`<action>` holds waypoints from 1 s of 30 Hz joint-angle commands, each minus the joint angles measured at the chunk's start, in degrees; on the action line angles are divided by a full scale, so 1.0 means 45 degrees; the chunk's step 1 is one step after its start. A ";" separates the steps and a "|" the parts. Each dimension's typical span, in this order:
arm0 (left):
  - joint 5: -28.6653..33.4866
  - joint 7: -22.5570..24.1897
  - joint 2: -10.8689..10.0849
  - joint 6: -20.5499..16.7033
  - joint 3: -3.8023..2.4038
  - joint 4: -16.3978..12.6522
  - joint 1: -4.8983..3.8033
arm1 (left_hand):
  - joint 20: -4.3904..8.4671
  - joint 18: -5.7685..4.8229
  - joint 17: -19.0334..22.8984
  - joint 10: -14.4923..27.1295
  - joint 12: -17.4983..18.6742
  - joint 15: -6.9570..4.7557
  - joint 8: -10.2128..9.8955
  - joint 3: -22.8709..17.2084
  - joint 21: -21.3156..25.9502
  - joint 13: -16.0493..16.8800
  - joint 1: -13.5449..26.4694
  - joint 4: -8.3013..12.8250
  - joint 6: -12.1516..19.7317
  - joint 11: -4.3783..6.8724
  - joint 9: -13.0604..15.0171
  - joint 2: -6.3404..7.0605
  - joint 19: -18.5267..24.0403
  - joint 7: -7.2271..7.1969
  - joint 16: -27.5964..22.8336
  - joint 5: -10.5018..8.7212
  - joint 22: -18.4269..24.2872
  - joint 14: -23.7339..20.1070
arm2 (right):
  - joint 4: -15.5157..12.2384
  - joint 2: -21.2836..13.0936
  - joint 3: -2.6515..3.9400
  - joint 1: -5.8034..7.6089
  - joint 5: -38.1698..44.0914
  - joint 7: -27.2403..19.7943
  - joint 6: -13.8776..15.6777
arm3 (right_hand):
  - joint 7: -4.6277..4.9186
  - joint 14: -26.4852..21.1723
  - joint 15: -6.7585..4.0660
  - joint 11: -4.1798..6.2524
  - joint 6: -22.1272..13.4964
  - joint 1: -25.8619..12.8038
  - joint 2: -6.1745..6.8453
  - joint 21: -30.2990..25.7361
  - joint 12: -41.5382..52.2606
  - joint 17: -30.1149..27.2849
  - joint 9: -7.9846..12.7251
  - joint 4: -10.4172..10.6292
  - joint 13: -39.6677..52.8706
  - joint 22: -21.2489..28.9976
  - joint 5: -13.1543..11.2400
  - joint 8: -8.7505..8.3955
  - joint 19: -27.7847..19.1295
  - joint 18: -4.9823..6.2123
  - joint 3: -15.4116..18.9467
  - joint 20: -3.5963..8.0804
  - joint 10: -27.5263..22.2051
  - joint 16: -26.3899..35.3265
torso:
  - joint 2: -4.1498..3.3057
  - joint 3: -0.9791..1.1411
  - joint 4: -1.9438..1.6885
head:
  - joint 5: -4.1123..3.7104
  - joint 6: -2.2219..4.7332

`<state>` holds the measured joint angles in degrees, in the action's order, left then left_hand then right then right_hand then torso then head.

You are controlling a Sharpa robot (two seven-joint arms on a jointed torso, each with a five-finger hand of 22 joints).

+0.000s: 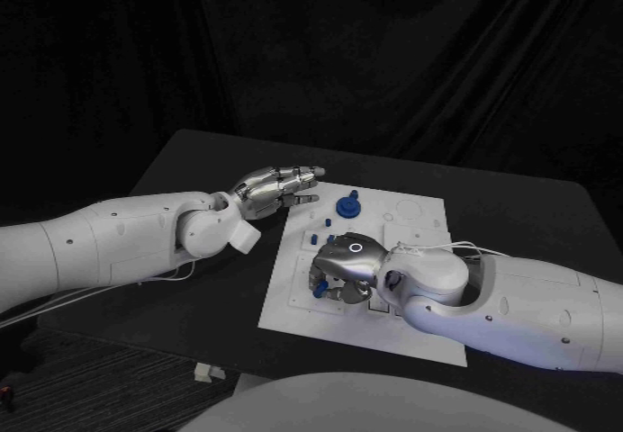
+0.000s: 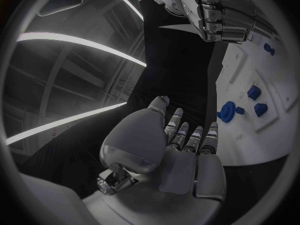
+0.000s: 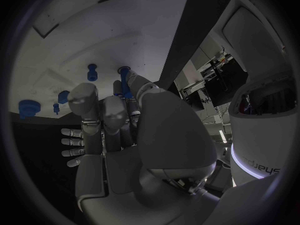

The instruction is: Assemble the parts on the task board

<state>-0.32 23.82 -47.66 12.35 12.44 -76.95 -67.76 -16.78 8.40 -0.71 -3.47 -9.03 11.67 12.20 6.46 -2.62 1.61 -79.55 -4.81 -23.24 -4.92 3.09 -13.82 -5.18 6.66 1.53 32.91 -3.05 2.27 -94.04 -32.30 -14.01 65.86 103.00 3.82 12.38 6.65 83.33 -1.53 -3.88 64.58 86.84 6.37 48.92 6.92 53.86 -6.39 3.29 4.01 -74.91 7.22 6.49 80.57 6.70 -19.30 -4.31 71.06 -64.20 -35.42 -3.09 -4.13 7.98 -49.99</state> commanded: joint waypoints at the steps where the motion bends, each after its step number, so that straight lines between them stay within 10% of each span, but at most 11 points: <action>1: 0.0076 0.0089 0.0026 0.0205 -0.0013 -0.0003 0.0023 | -0.0001 -0.0237 -0.0017 0.0036 0.0047 0.0094 -0.0043 -0.0023 -0.0041 0.0005 -0.0055 0.0070 -0.0001 -0.0033 0.0000 -0.0042 -0.0086 0.0023 0.0032 0.0042 0.0015 0.0033 | 0.0017 -0.0005 -0.0032 -0.0080 0.0128 0.0162 -0.0346 | 0.0019 -0.0004 -0.0065 0.0244 0.0002 0.0146 0.0010 -0.0074 -0.0011 -0.0032 -0.0020 -0.0089 0.0008 -0.1341 0.0048 -0.0064 -0.0065 0.0019 -0.0004 0.0056 0.0381 0.0060 | -0.0010 -0.0003 0.0006 | 0.0029 -0.0001; 30: 0.0076 0.0031 0.0084 0.0288 -0.0013 0.0109 0.0067 | -0.0001 -0.0240 -0.0015 0.0048 0.0069 0.0098 -0.0051 -0.0032 -0.0036 0.0001 -0.0040 0.0089 0.0011 -0.0037 -0.0002 -0.0050 -0.0076 0.0027 0.0028 0.0043 0.0021 0.0027 | -0.0062 -0.0026 -0.0033 -0.0082 0.0556 0.0268 -0.0393 | 0.0018 -0.0095 -0.0038 0.0218 0.0182 0.0082 0.0091 -0.0332 -0.0111 -0.0191 -0.0080 -0.0138 0.0018 -0.1293 0.0104 -0.0066 -0.0175 0.0051 -0.0021 0.0033 0.0392 0.0230 | 0.0005 -0.0006 0.0002 | 0.0090 -0.0001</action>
<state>-0.32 23.49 -47.41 12.81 12.42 -76.39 -67.55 -16.78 8.40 -0.70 -3.47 -9.04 11.67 12.20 6.29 -2.62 1.61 -79.55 -4.65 -23.24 -4.91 3.08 -13.82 -5.18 6.66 1.53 32.90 -3.01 2.27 -94.11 -32.48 -14.11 65.68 104.36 4.18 11.62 6.65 83.17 -1.69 -4.09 65.00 86.91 6.74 47.70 6.62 53.04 -6.70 2.90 3.98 -74.93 7.50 6.16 80.16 6.70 -19.36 -4.31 71.29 -63.44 -35.43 -3.14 -4.13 8.29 -49.99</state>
